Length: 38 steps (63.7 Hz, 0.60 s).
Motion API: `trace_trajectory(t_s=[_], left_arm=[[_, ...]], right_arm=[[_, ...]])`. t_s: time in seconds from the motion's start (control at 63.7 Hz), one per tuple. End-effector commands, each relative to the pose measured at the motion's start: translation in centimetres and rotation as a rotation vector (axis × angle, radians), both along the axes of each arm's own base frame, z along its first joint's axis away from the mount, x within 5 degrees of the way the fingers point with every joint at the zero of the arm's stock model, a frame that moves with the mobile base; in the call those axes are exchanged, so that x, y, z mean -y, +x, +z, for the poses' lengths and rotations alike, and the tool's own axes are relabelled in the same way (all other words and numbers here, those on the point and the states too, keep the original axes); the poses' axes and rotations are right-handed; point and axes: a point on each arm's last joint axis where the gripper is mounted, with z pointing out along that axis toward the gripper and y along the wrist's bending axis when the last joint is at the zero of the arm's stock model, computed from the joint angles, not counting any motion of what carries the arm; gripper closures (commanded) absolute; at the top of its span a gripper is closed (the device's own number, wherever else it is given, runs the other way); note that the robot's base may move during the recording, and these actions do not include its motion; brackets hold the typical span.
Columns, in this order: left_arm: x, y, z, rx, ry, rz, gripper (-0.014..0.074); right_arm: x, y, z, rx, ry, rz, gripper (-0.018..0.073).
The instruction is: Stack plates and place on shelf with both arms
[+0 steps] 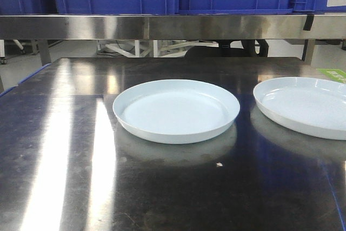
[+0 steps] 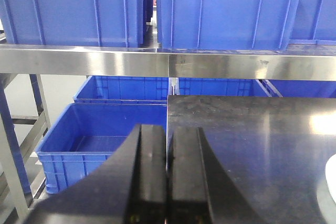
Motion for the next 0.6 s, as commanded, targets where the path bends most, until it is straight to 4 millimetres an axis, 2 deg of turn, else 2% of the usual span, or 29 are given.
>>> trace_trajectory(t_s=[0.0,0.377,0.581], left_arm=[[-0.2,0.0,1.7,0.103,-0.010,0.025,0.0516],[-0.2,0.0,1.7,0.103,-0.010,0.025,0.0516],[-0.2,0.0,1.7,0.103,-0.010,0.025,0.0516]], right_arm=[[0.4,1.4,1.4,0.032,-0.011,0.010,0.0204],[0.5,5.0,-0.5,-0.079,0.045,0.056,0.0204],[0.7,5.6,-1.2,-0.097,0.045,0.063,0.0204]])
